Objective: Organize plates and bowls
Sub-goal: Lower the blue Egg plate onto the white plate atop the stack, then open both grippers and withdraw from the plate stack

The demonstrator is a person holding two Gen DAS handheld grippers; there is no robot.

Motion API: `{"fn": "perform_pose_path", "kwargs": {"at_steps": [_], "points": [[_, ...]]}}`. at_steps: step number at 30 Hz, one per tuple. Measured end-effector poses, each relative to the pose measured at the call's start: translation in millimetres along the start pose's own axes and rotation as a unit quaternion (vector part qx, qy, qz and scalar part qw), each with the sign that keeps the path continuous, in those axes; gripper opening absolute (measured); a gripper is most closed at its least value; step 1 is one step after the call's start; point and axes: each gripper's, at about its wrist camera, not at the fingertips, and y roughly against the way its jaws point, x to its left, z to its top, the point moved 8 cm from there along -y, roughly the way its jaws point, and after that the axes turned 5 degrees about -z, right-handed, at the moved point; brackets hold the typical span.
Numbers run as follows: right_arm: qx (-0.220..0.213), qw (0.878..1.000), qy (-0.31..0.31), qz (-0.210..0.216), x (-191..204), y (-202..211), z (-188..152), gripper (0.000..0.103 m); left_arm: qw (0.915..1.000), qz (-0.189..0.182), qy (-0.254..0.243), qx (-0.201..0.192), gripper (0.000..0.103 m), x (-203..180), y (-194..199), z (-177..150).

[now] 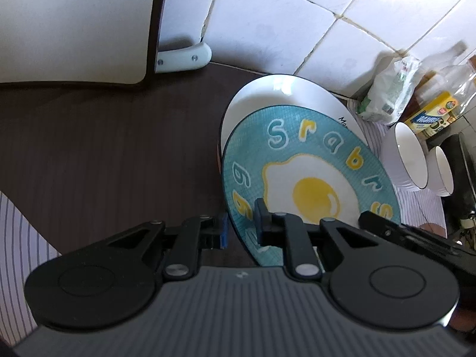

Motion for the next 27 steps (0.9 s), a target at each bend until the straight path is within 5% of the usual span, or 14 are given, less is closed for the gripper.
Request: {"fn": "perform_pose_path", "kwargs": {"at_steps": [16, 27], "points": [[-0.035, 0.996, 0.058, -0.051, 5, -8, 0, 0.040, 0.9996, 0.008, 0.026, 0.007, 0.015, 0, -8, 1], [-0.074, 0.988, 0.091, -0.099, 2, -10, 0, 0.040, 0.9982, 0.047, -0.029, -0.024, 0.016, -16, 3, -3]]}}
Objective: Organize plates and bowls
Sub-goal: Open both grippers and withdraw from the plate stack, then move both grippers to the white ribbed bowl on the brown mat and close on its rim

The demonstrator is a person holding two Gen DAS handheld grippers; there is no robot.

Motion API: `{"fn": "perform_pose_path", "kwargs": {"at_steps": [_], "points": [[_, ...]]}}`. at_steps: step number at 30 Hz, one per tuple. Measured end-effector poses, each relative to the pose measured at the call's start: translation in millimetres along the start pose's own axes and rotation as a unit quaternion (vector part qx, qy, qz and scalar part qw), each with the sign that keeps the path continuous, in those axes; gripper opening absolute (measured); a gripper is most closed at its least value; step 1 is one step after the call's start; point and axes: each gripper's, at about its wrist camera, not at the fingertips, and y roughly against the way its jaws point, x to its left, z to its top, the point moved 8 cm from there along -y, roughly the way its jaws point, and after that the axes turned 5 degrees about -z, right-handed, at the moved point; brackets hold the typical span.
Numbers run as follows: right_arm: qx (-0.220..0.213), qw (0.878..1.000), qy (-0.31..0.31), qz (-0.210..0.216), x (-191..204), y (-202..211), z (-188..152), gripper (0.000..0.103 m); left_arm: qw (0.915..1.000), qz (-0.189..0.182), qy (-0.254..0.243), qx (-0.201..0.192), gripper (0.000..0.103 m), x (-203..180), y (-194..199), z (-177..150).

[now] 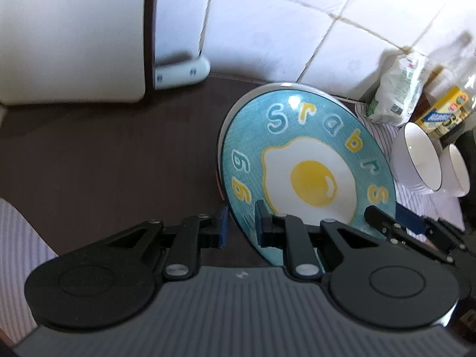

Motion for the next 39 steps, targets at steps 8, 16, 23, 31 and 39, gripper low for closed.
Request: {"fn": "perform_pose_path", "kwargs": {"at_steps": [8, 16, 23, 31, 39], "points": [[-0.027, 0.999, -0.034, 0.032, -17, 31, -9, 0.040, 0.9997, -0.010, -0.022, 0.002, 0.019, -16, 24, -7], [-0.074, 0.996, -0.016, 0.051, -22, 95, -10, 0.041, 0.9973, -0.023, -0.069, 0.002, 0.041, -48, 72, -18], [-0.109, 0.991, -0.021, 0.079, -37, 150, -17, 0.049, 0.9931, -0.037, -0.111, -0.011, 0.062, -81, 117, -34], [-0.115, 0.989, -0.064, 0.069, -79, 183, -46, 0.058, 0.9879, -0.060, -0.142, -0.014, 0.079, -124, 135, -61], [-0.085, 0.992, -0.085, 0.034, -128, 207, -74, 0.061, 0.9763, -0.103, -0.190, -0.007, 0.087, -175, 137, -83]]}}
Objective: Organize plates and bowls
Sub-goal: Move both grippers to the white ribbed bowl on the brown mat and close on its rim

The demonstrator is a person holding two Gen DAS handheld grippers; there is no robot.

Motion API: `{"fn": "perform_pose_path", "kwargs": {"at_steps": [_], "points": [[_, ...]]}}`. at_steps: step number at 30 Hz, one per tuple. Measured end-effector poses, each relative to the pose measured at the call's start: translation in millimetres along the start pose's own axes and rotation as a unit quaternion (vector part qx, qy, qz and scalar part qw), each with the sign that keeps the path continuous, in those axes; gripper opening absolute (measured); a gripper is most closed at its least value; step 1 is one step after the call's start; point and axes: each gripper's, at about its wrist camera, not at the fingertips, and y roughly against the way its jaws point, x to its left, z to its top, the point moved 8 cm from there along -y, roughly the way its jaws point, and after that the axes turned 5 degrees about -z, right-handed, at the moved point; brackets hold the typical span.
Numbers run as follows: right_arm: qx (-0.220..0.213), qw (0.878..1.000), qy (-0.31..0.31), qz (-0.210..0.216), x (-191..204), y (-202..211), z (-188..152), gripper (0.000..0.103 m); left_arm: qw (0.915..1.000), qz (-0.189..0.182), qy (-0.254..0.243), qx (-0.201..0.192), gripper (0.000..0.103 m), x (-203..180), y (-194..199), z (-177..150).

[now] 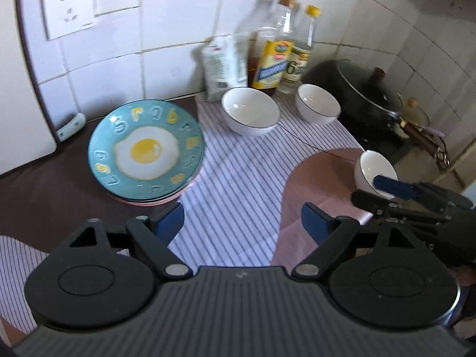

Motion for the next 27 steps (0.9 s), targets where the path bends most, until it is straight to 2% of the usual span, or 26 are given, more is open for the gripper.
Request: {"fn": "perform_pose_path", "kwargs": {"at_steps": [6, 11, 16, 20, 22, 23, 27], "points": [[-0.002, 0.999, 0.008, -0.036, -36, 13, -11, 0.074, 0.9997, -0.013, -0.016, 0.015, 0.093, -32, -26, -5], [0.012, 0.996, -0.019, -0.082, -77, 4, -40, 0.076, 0.9992, -0.019, -0.017, 0.031, 0.093, -51, -57, -10], [0.038, 0.990, -0.029, -0.129, -112, -11, -67, 0.076, 0.9973, -0.045, -0.009, 0.058, 0.093, -71, -96, -14], [0.039, 0.986, -0.035, -0.157, -136, -22, -84, 0.077, 0.9965, -0.068, -0.002, 0.048, 0.093, -88, -124, -9], [0.032, 0.985, -0.034, -0.165, -146, -29, -91, 0.083, 0.9967, -0.075, 0.000, 0.030, 0.093, -96, -136, -3], [0.026, 0.985, -0.034, -0.166, -150, -32, -93, 0.088, 0.9970, -0.075, 0.006, 0.018, 0.093, -98, -142, 1], [0.011, 0.986, -0.032, -0.166, -160, -52, -104, 0.089, 0.9953, -0.093, 0.024, 0.010, 0.092, -112, -169, 7]]}}
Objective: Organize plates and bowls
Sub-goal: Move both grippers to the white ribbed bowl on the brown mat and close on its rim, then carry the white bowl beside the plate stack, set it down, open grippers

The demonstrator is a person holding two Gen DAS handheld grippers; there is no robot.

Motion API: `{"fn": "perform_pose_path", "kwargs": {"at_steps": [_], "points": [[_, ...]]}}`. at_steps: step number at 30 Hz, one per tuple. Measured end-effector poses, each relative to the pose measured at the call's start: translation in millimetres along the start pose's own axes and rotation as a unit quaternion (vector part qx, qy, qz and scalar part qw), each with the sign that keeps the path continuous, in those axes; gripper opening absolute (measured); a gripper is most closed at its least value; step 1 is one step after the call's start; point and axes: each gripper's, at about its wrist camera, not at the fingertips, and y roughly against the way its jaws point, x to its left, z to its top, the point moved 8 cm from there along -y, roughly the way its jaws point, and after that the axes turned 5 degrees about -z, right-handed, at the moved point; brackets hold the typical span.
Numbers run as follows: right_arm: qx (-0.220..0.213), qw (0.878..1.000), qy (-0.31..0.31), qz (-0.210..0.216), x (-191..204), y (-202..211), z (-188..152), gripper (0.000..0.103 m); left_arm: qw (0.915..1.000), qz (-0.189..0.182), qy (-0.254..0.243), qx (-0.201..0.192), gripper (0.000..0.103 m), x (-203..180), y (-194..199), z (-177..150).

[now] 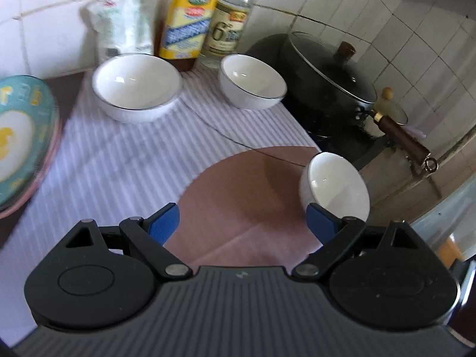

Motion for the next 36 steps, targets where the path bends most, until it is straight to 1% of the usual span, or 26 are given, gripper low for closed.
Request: {"fn": "perform_pose_path", "kwargs": {"at_steps": [4, 6, 7, 8, 10, 12, 15, 17, 18, 20, 24, 25, 26, 27, 28, 30, 33, 36], "points": [[-0.019, 1.000, -0.006, 0.008, -2, -19, -3, 0.090, 0.9996, -0.028, -0.001, 0.011, 0.091, -21, -31, 4], [-0.037, 0.999, -0.022, 0.001, -7, -27, -6, 0.094, 0.9984, -0.047, 0.012, 0.030, 0.091, -34, -49, 6], [-0.051, 0.998, -0.035, 0.000, -9, -30, -6, 0.097, 0.9980, -0.051, 0.013, 0.034, 0.091, -40, -54, 7], [-0.065, 0.997, -0.047, -0.007, -12, -32, -5, 0.097, 0.9979, -0.053, 0.012, 0.036, 0.091, -44, -60, 8], [-0.081, 0.995, -0.053, -0.019, -13, -33, -4, 0.097, 0.9981, -0.051, 0.009, 0.036, 0.091, -51, -72, 10], [-0.091, 0.994, -0.050, -0.016, -11, -35, -1, 0.097, 0.9981, -0.044, 0.019, 0.040, 0.089, -53, -86, 10], [-0.098, 0.994, -0.041, -0.010, -7, -38, 3, 0.097, 0.9978, -0.039, 0.033, 0.043, 0.083, -53, -100, 10], [-0.100, 0.994, -0.032, -0.010, -4, -41, 5, 0.097, 0.9975, -0.037, 0.038, 0.048, 0.076, -53, -107, 9], [-0.101, 0.994, -0.031, -0.010, -3, -42, 5, 0.097, 0.9971, -0.036, 0.043, 0.052, 0.070, -53, -110, 9], [-0.103, 0.994, -0.031, -0.011, -3, -44, 7, 0.097, 0.9970, -0.030, 0.046, 0.055, 0.068, -53, -114, 8], [-0.108, 0.993, -0.039, -0.009, -4, -46, 9, 0.097, 0.9975, -0.024, 0.040, 0.053, 0.052, -53, -119, 8], [-0.110, 0.993, -0.041, -0.009, -4, -47, 10, 0.097, 0.9975, -0.025, 0.039, 0.054, 0.044, -53, -120, 8], [-0.112, 0.993, -0.042, -0.009, -5, -47, 10, 0.097, 0.9974, -0.025, 0.038, 0.056, 0.038, -52, -121, 8], [-0.113, 0.993, -0.043, -0.009, -4, -47, 10, 0.097, 0.9973, -0.025, 0.036, 0.059, 0.028, -52, -122, 8], [-0.114, 0.992, -0.044, -0.009, -4, -47, 10, 0.097, 0.9973, -0.024, 0.034, 0.061, 0.021, -51, -124, 7], [-0.118, 0.992, -0.045, -0.009, -4, -45, 10, 0.097, 0.9969, -0.035, 0.034, 0.062, 0.014, -52, -124, 6], [-0.115, 0.992, -0.046, -0.005, -2, -42, 12, 0.097, 0.9973, -0.027, 0.025, 0.063, 0.014, -53, -123, 5], [-0.112, 0.992, -0.052, 0.002, -1, -40, 13, 0.097, 0.9972, -0.028, 0.028, 0.064, 0.014, -51, -118, 5]]}}
